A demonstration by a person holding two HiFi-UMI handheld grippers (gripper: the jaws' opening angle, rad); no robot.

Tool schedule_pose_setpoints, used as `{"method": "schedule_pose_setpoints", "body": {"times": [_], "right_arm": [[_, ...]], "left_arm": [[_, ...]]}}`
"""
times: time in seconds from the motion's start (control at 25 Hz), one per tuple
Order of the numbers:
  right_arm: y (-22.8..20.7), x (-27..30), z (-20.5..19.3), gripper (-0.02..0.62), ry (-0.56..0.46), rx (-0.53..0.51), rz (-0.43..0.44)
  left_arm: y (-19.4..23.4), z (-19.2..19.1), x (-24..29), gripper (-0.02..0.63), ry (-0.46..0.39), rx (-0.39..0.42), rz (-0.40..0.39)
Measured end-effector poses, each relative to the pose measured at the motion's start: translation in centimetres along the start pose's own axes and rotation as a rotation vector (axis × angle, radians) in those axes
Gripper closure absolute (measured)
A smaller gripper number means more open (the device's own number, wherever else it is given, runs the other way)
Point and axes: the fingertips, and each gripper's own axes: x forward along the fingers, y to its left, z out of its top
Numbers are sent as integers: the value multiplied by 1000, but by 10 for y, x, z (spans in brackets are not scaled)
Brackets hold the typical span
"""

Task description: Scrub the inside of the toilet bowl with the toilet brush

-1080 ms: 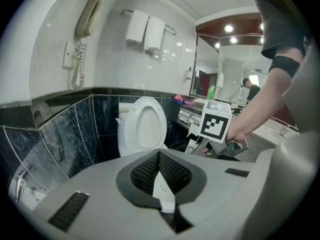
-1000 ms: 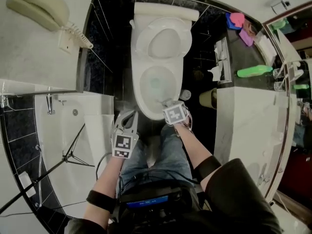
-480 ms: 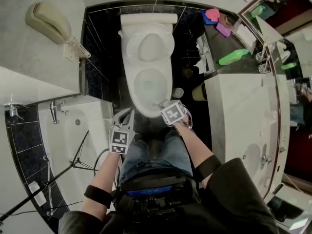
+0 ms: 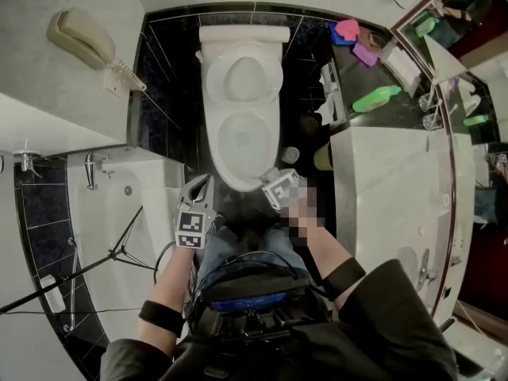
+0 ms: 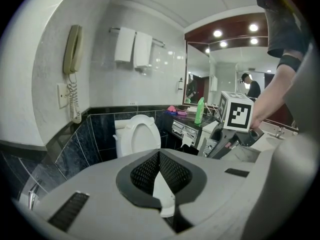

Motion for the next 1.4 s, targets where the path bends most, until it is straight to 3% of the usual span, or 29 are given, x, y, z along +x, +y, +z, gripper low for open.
{"method": "schedule_pose_setpoints", "body": {"times": [0.28, 0.68, 1.12, 1.4], "right_arm": [[-13, -7, -23, 403, -13, -56, 38], [-20, -7, -55, 403, -19, -13, 93], [-53, -14, -66, 403, -17, 22, 38], [-123, 5, -80, 403, -23, 144, -27]], "left_arm": [[-25, -4, -3, 612, 2, -34, 87], [-55, 9, 2, 612, -10, -74, 77], [-94, 8, 31, 612, 30, 13, -31], [-137, 9, 91, 612, 71, 60, -168]]}}
